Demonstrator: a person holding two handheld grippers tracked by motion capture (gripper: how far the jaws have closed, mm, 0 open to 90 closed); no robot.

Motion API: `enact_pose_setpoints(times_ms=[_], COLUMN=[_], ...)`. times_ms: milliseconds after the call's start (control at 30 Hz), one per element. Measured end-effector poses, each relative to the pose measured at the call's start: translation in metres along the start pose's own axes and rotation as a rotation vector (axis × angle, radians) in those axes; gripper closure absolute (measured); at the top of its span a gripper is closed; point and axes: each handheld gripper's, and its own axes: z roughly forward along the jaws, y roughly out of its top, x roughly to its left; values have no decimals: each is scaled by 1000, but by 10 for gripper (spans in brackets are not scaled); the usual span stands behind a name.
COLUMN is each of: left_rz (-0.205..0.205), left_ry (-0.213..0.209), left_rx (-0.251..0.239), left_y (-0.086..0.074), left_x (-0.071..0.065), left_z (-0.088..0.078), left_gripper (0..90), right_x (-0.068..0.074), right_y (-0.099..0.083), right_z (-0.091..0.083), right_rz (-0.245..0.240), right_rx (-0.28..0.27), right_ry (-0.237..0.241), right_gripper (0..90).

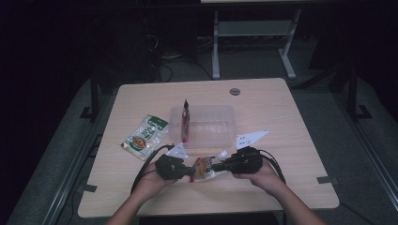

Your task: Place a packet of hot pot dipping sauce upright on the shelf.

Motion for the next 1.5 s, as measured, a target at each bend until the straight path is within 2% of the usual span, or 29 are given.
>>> enact_pose_setpoints(times_ms=[367,433,600,900,1000,1133,1233,1367,1500], left_rz=[13,27,54,35,25,5,-3,-24,-49], left_ry=[-106,-127,-121,-109,-109,-108,-110,-77,-53], left_rx=[-51,-49,-27,-41,-55,-56,-25,-14,0], left_y=[13,15,16,12,9,3,-6,-22,-40], left_x=[-17,-21,-25,-19,-17,-14,-13,-16,-15], left_z=[16,20,24,11,3,-7,-14,-21,-30], left_gripper=[898,898,898,829,774,648,533,416,348], right_x=[6,7,8,5,5,6,7,6,6], right_y=[7,8,8,6,6,8,11,14,19], right_z=[1,2,0,-5,-7,-9,-11,-13,-16], right_rz=[-13,-11,-16,-9,-20,-22,-32,-42,-52], right_rx=[-44,-50,-56,-57,-55,-53,-46,-42,-41], right_ry=[44,55,58,35,20,9,1,-5,-13], right_gripper=[898,898,899,898,898,898,898,898,898])
